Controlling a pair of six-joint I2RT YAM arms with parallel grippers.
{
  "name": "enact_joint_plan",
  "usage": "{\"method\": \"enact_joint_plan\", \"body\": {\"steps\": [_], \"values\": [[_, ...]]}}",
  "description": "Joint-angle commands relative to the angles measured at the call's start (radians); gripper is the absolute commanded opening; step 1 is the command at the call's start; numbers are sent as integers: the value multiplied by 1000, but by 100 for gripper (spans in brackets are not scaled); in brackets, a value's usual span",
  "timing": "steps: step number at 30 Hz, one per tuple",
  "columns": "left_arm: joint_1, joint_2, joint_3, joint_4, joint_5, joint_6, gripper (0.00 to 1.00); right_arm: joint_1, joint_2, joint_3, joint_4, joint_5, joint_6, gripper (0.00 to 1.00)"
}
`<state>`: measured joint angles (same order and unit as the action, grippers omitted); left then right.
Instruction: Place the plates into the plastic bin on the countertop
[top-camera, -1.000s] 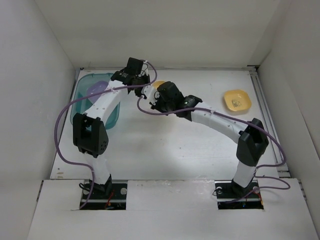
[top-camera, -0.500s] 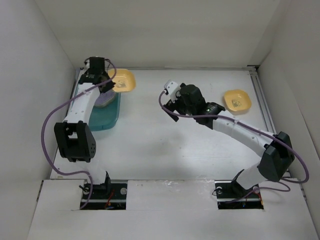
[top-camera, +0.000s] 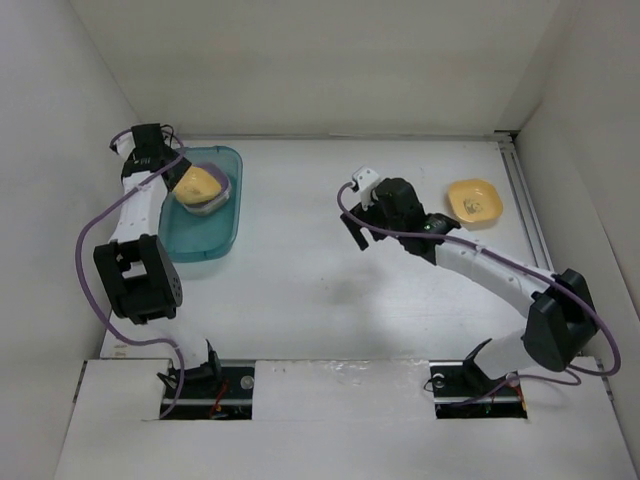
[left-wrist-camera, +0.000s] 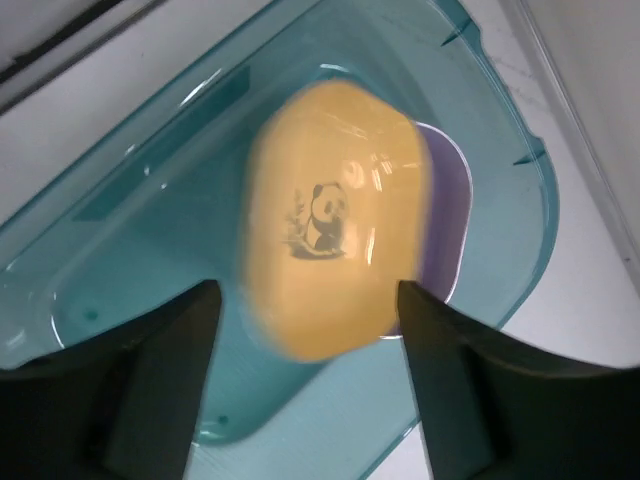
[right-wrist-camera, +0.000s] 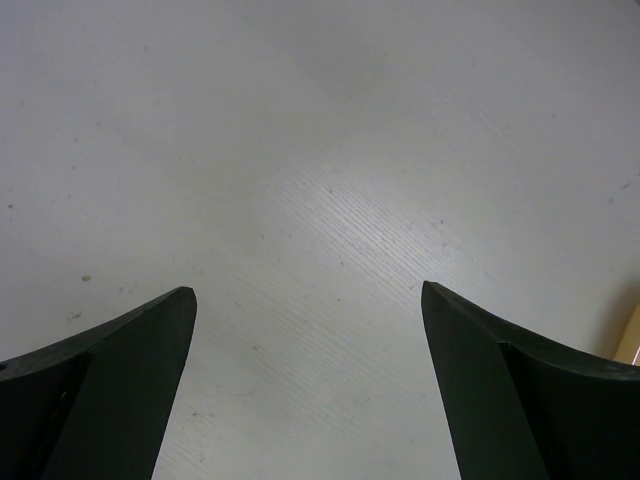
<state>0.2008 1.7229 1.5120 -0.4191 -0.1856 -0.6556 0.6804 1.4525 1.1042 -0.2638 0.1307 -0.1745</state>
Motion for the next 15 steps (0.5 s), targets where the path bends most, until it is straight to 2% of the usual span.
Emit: {"method": "enact_joint_plan", "body": {"steps": [1,3,4,5,8,10,15], "values": [[2,26,22,13,11,-27,72,-30,-61,5,72,-26,67,100],[2,-14,8,40,52,-27,81,-71,-70,5,72,6,99,100],[2,-32,-2,49,52,-27,96,-91,-70,5,60,15,121,100],[2,-51,-3,49,66,-27,100,-116,-79,5,48,30,174,100],[2,-132,-18,69,119,2,100,-234,-80,-4,47,59,256,100],[2,-181,-18,69,184,45,100,-328,-69,-4,-12,175,415,100],[-46,-190,22,42,267,122,100,-559,-38,-67,-37,207,637,100]]}}
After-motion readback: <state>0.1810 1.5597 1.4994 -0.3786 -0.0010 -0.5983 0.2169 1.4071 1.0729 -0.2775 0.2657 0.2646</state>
